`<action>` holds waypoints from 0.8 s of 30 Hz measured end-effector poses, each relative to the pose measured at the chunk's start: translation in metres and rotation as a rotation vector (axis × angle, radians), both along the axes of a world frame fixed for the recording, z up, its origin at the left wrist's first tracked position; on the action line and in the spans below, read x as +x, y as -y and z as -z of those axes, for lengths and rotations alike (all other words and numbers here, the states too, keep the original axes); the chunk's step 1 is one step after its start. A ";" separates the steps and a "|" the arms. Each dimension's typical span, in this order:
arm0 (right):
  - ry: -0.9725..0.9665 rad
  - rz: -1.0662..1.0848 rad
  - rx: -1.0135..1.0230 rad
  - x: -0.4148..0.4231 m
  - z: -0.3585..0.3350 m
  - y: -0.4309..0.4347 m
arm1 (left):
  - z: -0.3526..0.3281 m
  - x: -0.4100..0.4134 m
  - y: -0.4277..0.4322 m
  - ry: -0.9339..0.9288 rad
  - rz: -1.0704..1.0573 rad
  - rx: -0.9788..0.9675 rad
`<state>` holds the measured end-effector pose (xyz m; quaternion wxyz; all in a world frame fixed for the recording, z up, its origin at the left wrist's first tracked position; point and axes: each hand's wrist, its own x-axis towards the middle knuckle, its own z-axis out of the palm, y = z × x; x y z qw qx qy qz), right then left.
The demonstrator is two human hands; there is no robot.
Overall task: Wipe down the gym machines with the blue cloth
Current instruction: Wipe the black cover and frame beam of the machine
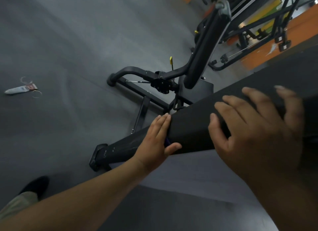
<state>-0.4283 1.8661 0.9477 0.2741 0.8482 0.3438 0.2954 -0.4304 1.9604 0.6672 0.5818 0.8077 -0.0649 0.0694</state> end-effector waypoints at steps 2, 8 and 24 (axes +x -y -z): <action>-0.008 0.004 -0.002 0.000 0.010 0.000 | -0.004 -0.002 0.002 -0.039 -0.023 -0.045; 0.018 0.013 -0.021 0.002 0.016 -0.002 | -0.056 -0.006 0.019 0.116 -0.156 -0.228; -0.005 0.010 -0.016 0.003 0.018 0.003 | -0.003 0.006 0.001 -0.058 -0.148 -0.177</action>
